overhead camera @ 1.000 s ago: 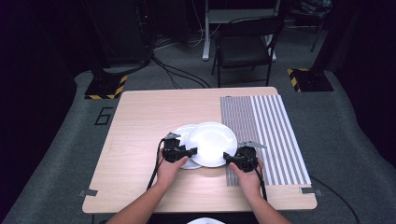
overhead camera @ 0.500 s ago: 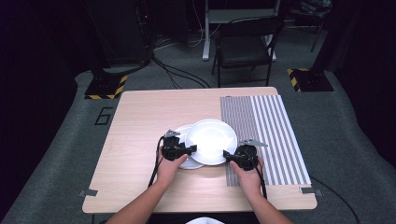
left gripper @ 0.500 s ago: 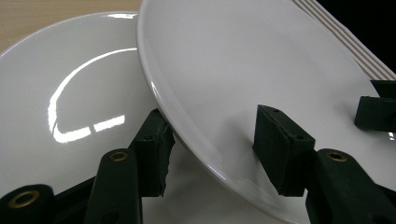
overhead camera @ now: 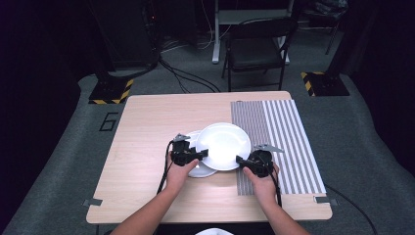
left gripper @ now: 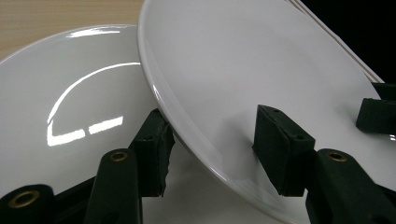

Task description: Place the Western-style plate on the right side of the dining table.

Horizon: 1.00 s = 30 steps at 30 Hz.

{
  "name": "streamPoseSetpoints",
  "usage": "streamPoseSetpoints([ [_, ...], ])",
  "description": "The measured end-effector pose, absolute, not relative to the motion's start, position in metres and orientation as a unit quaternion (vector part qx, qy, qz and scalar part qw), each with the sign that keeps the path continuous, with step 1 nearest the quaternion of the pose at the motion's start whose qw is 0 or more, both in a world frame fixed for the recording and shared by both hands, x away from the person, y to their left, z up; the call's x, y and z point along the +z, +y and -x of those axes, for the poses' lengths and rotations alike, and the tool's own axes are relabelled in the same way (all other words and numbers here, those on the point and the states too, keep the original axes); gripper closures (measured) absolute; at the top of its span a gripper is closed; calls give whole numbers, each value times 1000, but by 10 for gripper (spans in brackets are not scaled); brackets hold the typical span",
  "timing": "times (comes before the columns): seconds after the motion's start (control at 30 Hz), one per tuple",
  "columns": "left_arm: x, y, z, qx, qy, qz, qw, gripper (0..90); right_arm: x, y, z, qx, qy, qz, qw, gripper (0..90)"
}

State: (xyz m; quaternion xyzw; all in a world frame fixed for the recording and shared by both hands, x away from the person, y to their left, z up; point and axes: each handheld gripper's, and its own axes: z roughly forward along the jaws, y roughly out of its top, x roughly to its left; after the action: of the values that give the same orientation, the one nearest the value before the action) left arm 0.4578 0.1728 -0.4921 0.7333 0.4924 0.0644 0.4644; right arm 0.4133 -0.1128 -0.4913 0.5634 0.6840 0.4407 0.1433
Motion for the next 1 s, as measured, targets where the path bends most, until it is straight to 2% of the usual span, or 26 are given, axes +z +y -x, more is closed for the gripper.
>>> streamPoseSetpoints([
  [0.3,-481,161,-462,72,478,-739,469,477,-484,-123,-411,451,674,-565,154,434],
  [1.0,-474,130,-470,53,449,-754,476,476,-476,-148,-394,450,648,-587,185,436],
])
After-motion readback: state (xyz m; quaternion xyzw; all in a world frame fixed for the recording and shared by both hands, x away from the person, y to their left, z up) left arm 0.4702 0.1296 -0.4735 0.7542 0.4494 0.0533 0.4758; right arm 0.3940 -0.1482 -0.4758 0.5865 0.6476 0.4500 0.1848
